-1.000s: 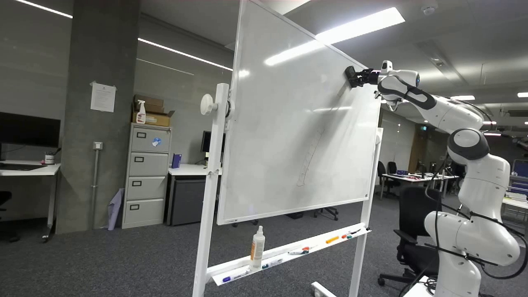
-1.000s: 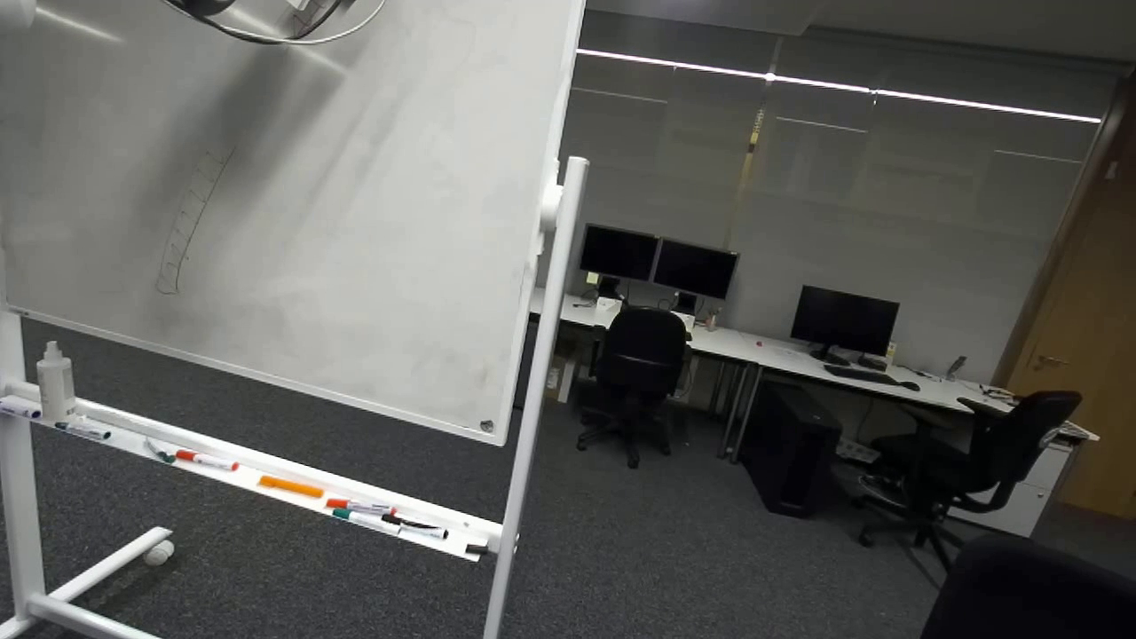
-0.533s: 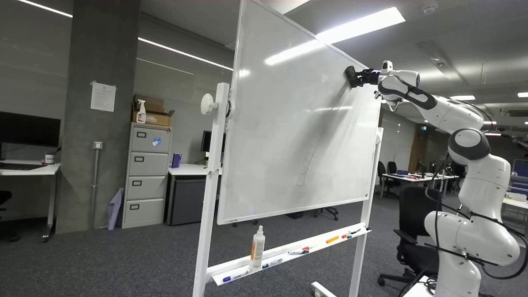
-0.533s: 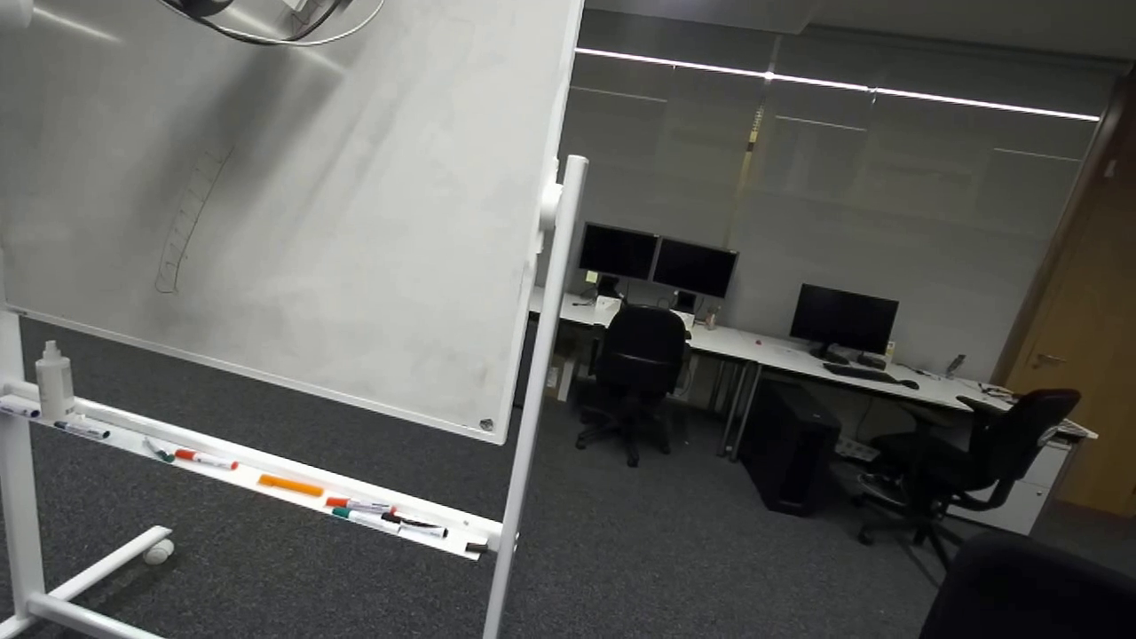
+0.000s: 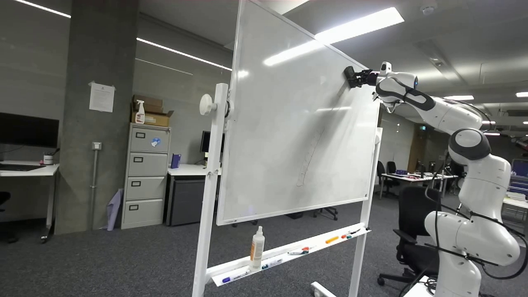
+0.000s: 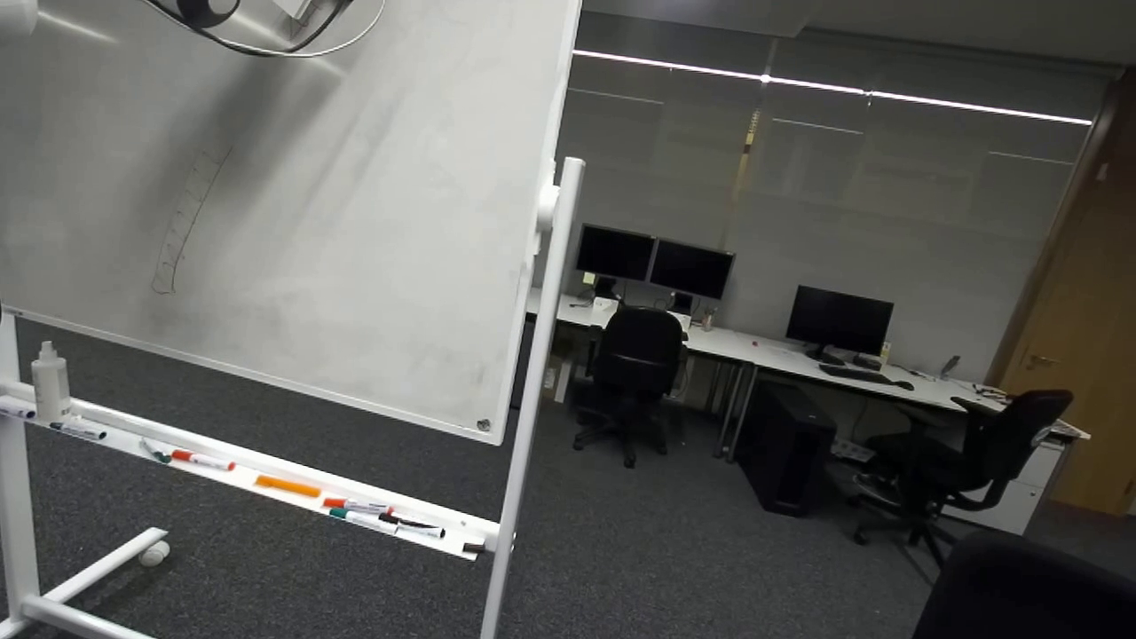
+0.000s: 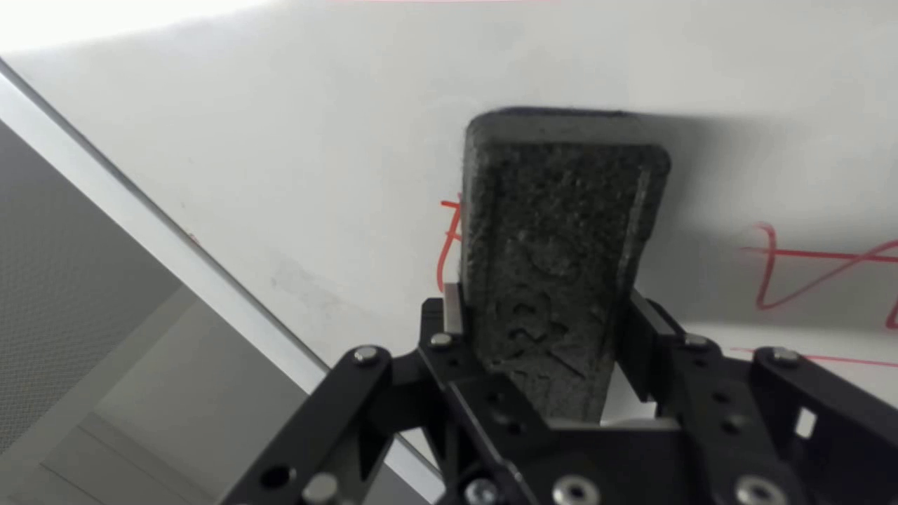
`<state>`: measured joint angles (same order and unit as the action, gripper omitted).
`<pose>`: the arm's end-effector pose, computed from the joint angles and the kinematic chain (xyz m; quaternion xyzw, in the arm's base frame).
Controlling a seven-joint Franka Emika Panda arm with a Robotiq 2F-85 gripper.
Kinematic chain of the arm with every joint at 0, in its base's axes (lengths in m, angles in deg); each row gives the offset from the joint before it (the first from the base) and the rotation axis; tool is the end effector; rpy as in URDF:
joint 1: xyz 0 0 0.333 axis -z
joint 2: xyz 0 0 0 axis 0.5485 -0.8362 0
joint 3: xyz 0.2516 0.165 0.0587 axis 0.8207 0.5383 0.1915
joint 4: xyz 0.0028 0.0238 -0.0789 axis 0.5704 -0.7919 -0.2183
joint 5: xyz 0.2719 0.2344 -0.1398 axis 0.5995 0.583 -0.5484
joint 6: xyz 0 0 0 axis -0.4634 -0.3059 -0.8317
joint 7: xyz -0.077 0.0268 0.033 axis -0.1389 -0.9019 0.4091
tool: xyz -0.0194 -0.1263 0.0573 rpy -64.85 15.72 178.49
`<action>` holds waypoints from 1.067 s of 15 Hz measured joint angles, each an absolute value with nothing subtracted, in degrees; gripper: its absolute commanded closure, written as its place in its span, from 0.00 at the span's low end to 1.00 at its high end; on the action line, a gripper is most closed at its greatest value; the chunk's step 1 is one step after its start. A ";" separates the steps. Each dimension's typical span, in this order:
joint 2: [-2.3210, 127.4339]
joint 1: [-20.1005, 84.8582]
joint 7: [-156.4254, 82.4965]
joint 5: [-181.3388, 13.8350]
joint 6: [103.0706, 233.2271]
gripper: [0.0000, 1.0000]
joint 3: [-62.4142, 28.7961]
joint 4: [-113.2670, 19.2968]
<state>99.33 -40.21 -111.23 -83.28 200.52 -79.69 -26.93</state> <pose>0.4821 -0.1468 0.9689 0.5554 0.2961 0.7055 0.3256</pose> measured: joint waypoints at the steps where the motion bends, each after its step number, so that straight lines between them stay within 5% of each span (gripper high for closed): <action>1: 99.33 -40.21 -111.22 -83.28 200.52 0.45 -79.68 -26.93; 2: 99.33 -40.21 -111.22 -83.28 200.52 0.70 -79.67 -26.93; 12: 99.80 -40.14 -111.52 -83.46 199.05 0.70 -79.85 -25.91; 13: 99.80 -40.14 -111.52 -83.47 198.86 0.45 -79.85 -25.82; 16: 99.82 -40.14 -111.46 -83.46 198.81 0.45 -79.75 -25.89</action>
